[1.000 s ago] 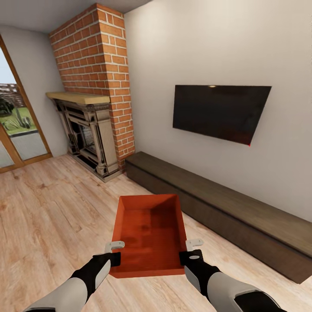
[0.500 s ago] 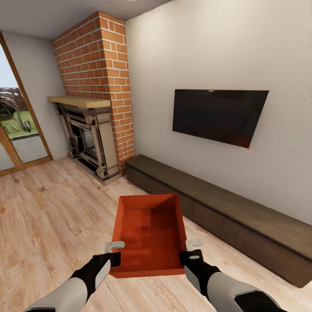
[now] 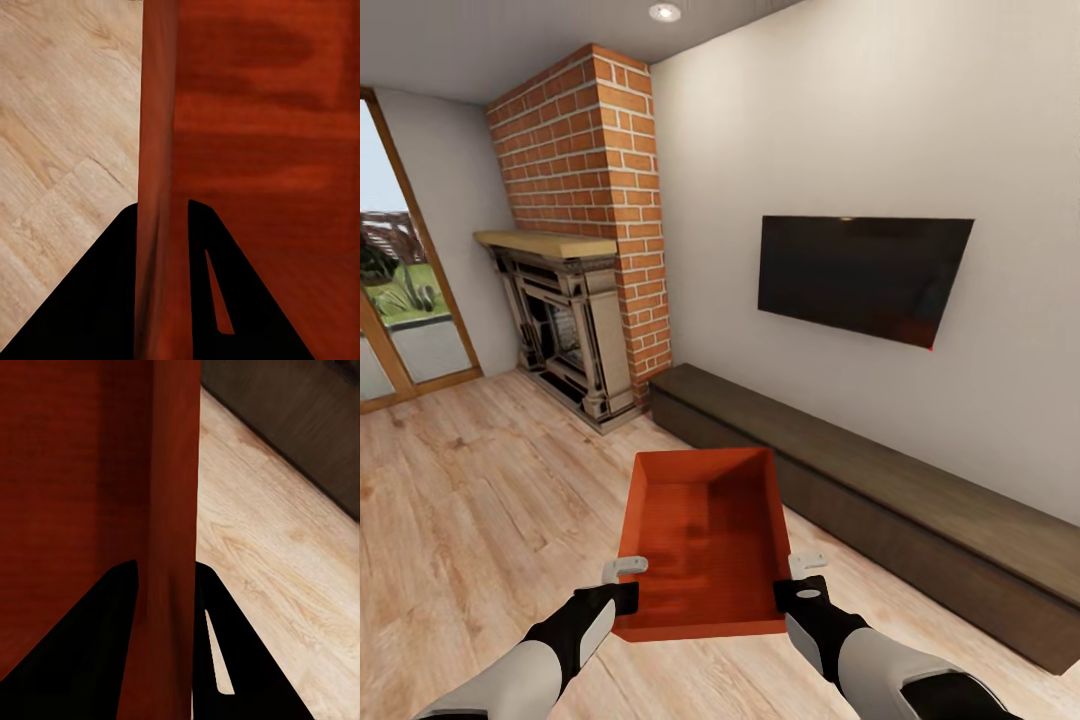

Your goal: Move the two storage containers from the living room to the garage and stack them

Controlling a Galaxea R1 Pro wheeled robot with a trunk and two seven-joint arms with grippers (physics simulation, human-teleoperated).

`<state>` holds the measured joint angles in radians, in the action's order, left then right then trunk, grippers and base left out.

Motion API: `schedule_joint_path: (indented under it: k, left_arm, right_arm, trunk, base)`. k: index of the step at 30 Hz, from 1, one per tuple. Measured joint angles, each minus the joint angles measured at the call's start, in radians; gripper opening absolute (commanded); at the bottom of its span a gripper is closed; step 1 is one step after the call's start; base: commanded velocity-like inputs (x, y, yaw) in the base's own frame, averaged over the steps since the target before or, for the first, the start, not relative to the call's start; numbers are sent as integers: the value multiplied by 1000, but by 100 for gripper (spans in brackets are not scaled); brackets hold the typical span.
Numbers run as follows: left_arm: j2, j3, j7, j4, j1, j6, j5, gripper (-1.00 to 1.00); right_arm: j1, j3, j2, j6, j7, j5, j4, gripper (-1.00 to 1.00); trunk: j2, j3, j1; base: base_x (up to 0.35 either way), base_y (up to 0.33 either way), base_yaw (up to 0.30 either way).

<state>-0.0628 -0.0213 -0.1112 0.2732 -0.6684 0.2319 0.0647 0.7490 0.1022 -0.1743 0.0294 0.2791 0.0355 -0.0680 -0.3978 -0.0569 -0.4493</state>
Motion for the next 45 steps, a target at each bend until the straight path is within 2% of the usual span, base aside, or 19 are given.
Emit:
schedule_joint_path:
  k: [10,35,45]
  left_arm:
    - [0,0,0,-1,0,0,0,-100]
    - [0,0,0,-1,0,0,0,-100]
    - [0,0,0,0,0,0,0,-100]
  right_arm:
    - [0,0,0,1,0,0,0,-100]
    - [0,-2,0,1,0,2,0,-100]
    - [0,0,0,0,1,0,1,-100]
  trunk:
    - [0,13,0]
    - [0,14,0]
    - [0,14,0]
  base:
    - [0,0,0]
    - [0,0,1]
    - [0,0,223]
